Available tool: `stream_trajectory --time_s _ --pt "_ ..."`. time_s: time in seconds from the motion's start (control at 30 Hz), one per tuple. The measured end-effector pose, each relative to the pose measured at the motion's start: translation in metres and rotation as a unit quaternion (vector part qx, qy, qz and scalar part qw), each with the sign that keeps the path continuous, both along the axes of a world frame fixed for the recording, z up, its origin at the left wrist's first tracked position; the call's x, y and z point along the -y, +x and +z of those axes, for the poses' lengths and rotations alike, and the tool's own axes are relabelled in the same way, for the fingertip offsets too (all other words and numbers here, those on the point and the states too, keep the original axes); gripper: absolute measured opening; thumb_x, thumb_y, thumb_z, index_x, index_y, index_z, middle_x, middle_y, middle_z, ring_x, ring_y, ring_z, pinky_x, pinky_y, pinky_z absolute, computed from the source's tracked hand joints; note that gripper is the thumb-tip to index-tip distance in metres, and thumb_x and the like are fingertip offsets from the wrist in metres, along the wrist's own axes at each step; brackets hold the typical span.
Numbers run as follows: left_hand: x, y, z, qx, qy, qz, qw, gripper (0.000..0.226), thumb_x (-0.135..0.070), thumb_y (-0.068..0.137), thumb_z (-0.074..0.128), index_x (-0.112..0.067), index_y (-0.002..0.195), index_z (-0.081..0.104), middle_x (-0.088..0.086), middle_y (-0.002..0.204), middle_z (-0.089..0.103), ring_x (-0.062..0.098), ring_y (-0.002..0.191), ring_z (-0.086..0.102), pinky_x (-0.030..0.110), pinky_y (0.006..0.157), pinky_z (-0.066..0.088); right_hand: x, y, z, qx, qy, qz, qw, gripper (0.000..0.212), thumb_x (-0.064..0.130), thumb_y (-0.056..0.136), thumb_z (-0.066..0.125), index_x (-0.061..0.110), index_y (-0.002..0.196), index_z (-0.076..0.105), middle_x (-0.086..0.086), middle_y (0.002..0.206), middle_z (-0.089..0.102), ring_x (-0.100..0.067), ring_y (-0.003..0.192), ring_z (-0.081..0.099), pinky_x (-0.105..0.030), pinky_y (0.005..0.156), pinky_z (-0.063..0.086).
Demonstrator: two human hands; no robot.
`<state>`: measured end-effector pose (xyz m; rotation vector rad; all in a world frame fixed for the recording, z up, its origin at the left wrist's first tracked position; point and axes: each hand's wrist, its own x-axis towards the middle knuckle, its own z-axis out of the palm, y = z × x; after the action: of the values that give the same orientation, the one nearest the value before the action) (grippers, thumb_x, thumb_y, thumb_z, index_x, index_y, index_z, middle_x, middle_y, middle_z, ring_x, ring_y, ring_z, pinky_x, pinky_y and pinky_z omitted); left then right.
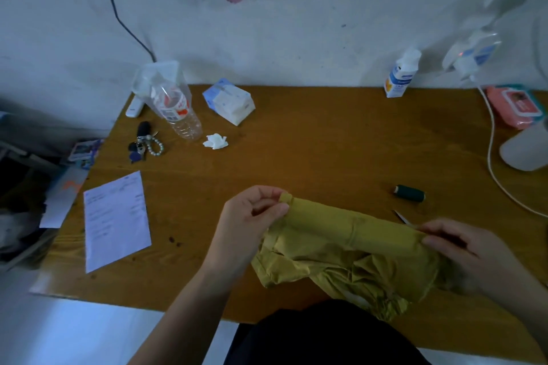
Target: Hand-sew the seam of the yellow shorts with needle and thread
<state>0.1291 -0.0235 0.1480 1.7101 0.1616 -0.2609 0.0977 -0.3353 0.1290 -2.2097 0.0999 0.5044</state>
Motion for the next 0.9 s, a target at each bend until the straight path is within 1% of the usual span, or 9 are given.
stream_trajectory --time_s 0.1,0.17,0.3,0.4,0.5,0.7,0.8,0.83,0.9 --pt "-0.001 -0.008 0.006 0.01 -0.014 0.002 1.0 0.018 -0.004 0.087 0.061 -0.02 0.093 0.068 -0.013 0.077 0.073 -0.004 0.074 0.064 0.006 0.06 0.045 -0.003 -0.004 0.004 0.026 0.008 -0.01 1.0 0.024 0.009 0.087 0.056 0.032 0.083 0.064 0.008 0.078 0.065 0.005 0.076 0.058 -0.018 0.061 0.039" --pt "-0.002 -0.012 0.009 0.013 -0.022 0.007 1.0 0.019 -0.003 0.087 0.06 -0.019 0.094 0.068 -0.012 0.076 0.072 -0.004 0.073 0.064 0.006 0.06 0.046 -0.004 -0.005 0.007 0.041 0.019 -0.02 0.999 0.023 0.008 0.087 0.055 0.027 0.081 0.066 0.004 0.075 0.064 0.001 0.072 0.058 -0.024 0.061 0.04" --pt "-0.005 -0.019 0.015 0.015 -0.031 0.019 0.999 0.019 -0.004 0.085 0.061 -0.019 0.094 0.068 -0.013 0.075 0.072 -0.004 0.072 0.064 0.007 0.061 0.046 -0.006 -0.005 0.013 0.061 0.029 -0.016 0.998 0.019 0.009 0.087 0.054 0.023 0.082 0.065 0.009 0.077 0.065 -0.001 0.071 0.058 -0.026 0.062 0.039" --pt "-0.008 -0.021 0.018 0.019 -0.035 0.03 0.999 0.018 -0.004 0.083 0.062 -0.018 0.093 0.068 -0.011 0.074 0.072 -0.003 0.071 0.064 0.007 0.061 0.047 -0.009 -0.004 0.019 0.085 0.03 -0.002 0.996 0.017 0.009 0.086 0.054 0.021 0.081 0.065 0.016 0.08 0.065 0.001 0.073 0.058 -0.014 0.063 0.042" --pt "-0.009 -0.022 0.022 0.019 -0.037 0.034 0.999 0.017 -0.004 0.081 0.063 -0.016 0.091 0.069 -0.01 0.073 0.073 -0.003 0.071 0.065 0.008 0.061 0.048 -0.009 -0.004 0.022 0.101 0.035 -0.005 0.994 0.019 0.006 0.085 0.055 0.021 0.08 0.066 0.003 0.074 0.065 0.001 0.069 0.058 -0.008 0.059 0.041" --pt "-0.007 -0.022 0.026 0.02 -0.022 0.012 0.999 0.016 -0.006 0.083 0.061 -0.017 0.091 0.068 -0.013 0.074 0.072 -0.004 0.071 0.063 0.007 0.059 0.047 -0.007 -0.005 0.023 0.099 0.037 -0.009 0.994 0.02 0.003 0.086 0.055 0.02 0.082 0.066 0.0 0.076 0.065 0.0 0.071 0.058 -0.005 0.057 0.04" --pt "-0.006 -0.022 0.025 0.002 -0.03 -0.001 1.0 0.017 -0.005 0.089 0.053 -0.013 0.085 0.067 -0.006 0.072 0.065 0.004 0.07 0.059 0.015 0.063 0.047 -0.01 -0.006 0.026 0.089 0.05 -0.006 0.995 0.019 0.006 0.086 0.054 0.021 0.081 0.065 0.007 0.077 0.066 0.001 0.069 0.058 -0.004 0.056 0.04" --pt "-0.005 -0.022 0.024 -0.005 -0.034 0.004 0.999 0.019 -0.004 0.09 0.049 -0.011 0.084 0.065 -0.003 0.072 0.062 0.007 0.072 0.056 0.02 0.066 0.046 -0.013 -0.006 0.028 0.088 0.057 -0.002 0.994 0.018 0.009 0.086 0.054 0.022 0.081 0.065 0.011 0.079 0.065 0.001 0.068 0.057 -0.004 0.056 0.04" --pt "-0.004 -0.022 0.02 -0.017 -0.042 0.026 0.999 0.022 -0.002 0.093 0.043 -0.011 0.082 0.061 0.0 0.073 0.055 0.013 0.073 0.05 0.028 0.068 0.039 -0.019 -0.006 0.033 0.096 0.075 -0.001 0.993 0.012 0.021 0.084 0.054 0.024 0.08 0.065 0.012 0.078 0.064 -0.001 0.066 0.057 -0.007 0.057 0.041"
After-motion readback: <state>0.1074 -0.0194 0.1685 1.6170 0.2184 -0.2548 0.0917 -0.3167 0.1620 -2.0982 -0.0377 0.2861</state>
